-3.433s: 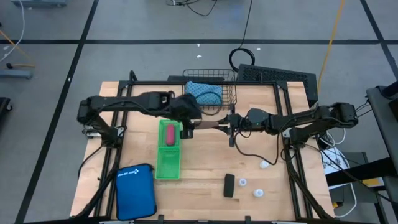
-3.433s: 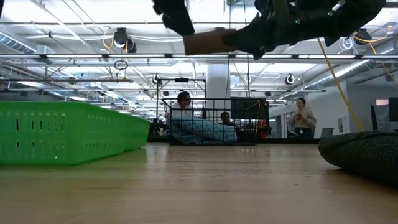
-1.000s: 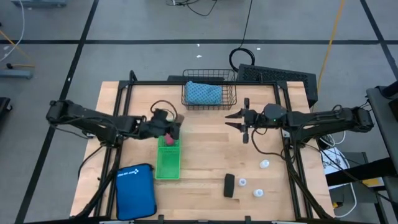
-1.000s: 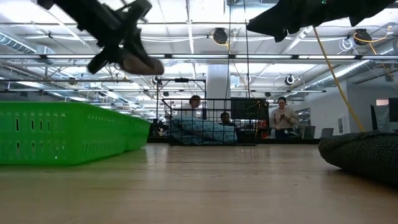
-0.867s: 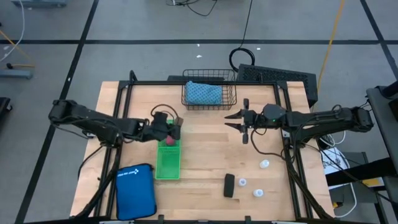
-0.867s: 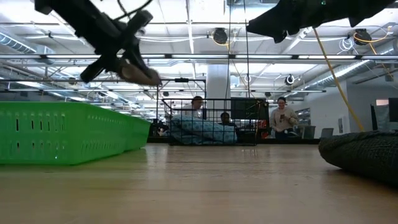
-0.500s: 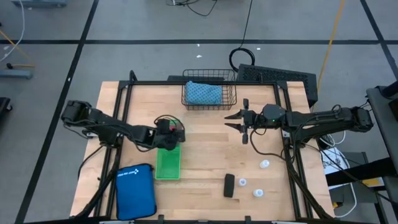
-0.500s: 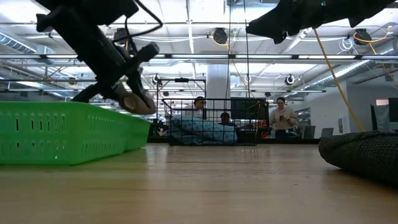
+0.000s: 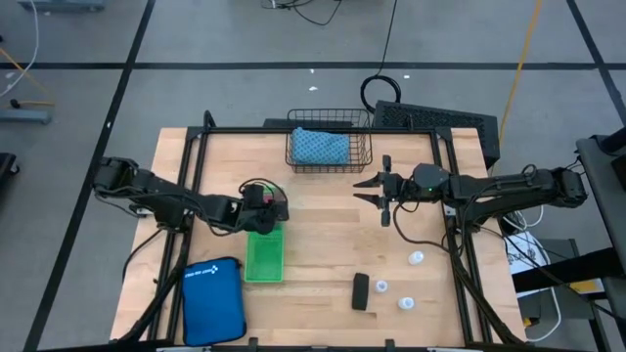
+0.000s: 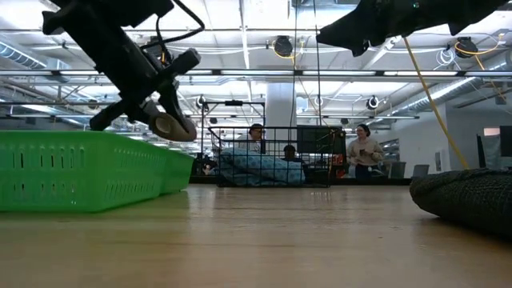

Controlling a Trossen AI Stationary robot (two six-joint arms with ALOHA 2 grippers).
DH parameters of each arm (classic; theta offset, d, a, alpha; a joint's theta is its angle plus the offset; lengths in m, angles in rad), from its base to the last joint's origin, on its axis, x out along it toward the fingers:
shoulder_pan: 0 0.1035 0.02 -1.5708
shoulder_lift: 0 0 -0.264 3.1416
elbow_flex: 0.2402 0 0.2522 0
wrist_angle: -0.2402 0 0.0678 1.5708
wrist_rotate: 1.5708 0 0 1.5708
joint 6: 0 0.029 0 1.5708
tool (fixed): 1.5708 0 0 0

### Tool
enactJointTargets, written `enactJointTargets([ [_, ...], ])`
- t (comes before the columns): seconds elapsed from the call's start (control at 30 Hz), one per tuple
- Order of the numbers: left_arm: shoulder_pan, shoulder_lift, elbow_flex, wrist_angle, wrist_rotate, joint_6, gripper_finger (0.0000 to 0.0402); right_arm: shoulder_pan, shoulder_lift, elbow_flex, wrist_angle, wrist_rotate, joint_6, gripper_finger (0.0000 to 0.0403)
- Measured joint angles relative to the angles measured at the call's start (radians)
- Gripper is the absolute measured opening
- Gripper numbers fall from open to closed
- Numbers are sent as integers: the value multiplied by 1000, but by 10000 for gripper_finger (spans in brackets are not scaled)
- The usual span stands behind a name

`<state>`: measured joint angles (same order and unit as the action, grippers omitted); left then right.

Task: Pick & Place Medicine items
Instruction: Put the brown bandage into the top green bin, then put the black bandage into the top green bin

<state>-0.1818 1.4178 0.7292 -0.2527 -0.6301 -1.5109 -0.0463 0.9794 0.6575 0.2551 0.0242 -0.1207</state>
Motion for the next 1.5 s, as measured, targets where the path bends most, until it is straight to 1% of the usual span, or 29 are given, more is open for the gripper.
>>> enactJointTargets([
  [0.1,1,2,0,-23,14,-14,58,0,0,0,-3,0,0,94],
  [0.5,11,113,0,-30,57,-89,59,0,0,0,3,0,0,91],
  [0.57,11,129,0,-30,59,-96,65,0,0,0,4,0,0,91],
  [0.73,11,149,0,-28,76,-94,91,0,0,0,6,0,0,91],
  [0.87,11,148,0,-26,73,-89,122,0,0,0,6,0,0,91],
  [1.13,11,148,0,-26,55,-77,209,0,0,0,2,0,0,91],
  [1.23,13,147,0,-22,49,-56,236,0,0,0,2,0,0,91],
  [1.37,25,138,0,-23,81,-54,254,0,0,0,1,0,0,91],
  [1.5,39,110,0,-29,115,-33,258,0,0,1,1,0,0,91],
])
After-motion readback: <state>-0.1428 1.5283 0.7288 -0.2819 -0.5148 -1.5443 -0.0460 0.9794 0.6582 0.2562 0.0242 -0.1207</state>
